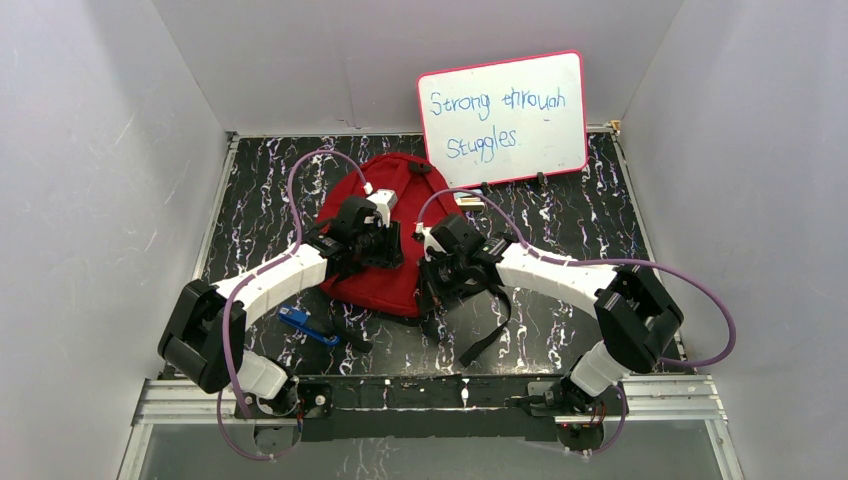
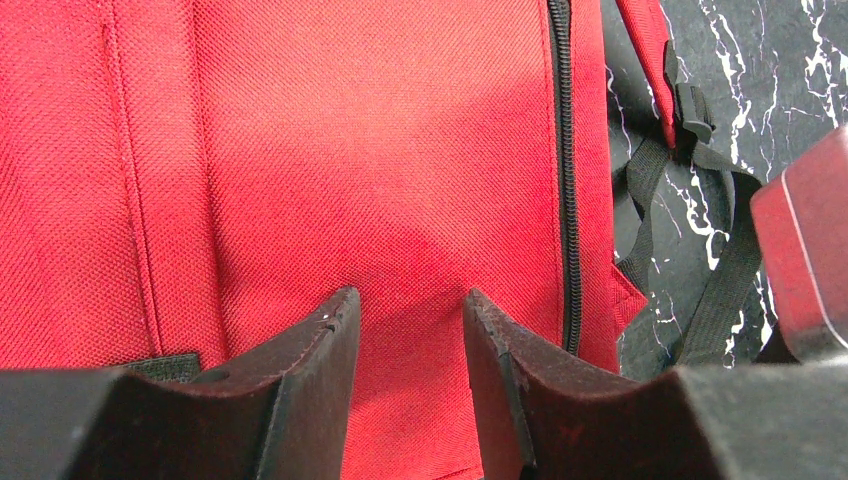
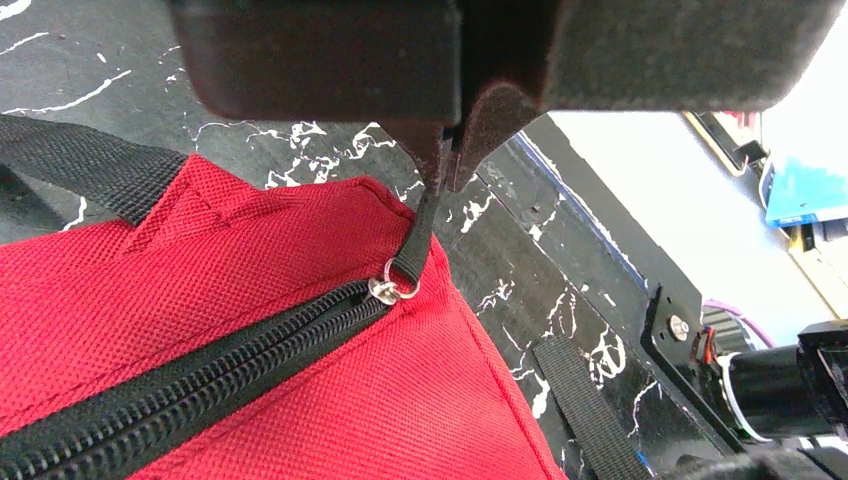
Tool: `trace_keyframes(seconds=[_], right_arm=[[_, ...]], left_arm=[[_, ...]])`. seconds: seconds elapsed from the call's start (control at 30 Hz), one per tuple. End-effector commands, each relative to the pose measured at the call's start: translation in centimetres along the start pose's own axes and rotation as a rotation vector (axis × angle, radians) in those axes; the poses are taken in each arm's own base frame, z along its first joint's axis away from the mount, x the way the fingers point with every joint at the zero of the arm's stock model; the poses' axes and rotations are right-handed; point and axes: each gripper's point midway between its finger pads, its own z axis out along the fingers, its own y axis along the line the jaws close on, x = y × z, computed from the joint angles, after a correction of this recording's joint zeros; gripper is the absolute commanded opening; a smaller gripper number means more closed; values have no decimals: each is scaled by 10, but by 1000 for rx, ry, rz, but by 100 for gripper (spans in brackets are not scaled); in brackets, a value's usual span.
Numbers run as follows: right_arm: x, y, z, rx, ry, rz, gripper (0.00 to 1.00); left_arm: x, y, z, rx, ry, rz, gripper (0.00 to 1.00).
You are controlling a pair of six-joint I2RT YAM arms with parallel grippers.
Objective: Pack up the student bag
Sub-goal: Zip the student bag at the center of the board.
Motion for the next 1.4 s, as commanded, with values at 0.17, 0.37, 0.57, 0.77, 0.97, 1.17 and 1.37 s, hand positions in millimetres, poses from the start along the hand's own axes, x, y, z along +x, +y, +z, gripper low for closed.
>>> trace_keyframes(seconds=[0.17,0.37,0.57,0.77,0.97,1.17,1.37], right_arm=[[-12,8,-1,-30,-74,27,16],[1,7,0,-54,-67,82,38],[0,8,3,-68,-85,104,39],[-6,7,7,-60,-96,108,45],[-9,4,15,-60,-106,136,42],[-16,5,16,-58,-133,142,27],[-22,8,9,-70,-159,139,10]], left_arm=[[31,5,8,-13,107,2,40],[31,4,7,-8,106,3,40],[30,2,6,-1,106,12,40],[28,2,6,0,102,15,40],[29,3,6,-4,103,15,40],[30,4,7,-6,108,17,40],[31,4,8,-8,111,14,40]])
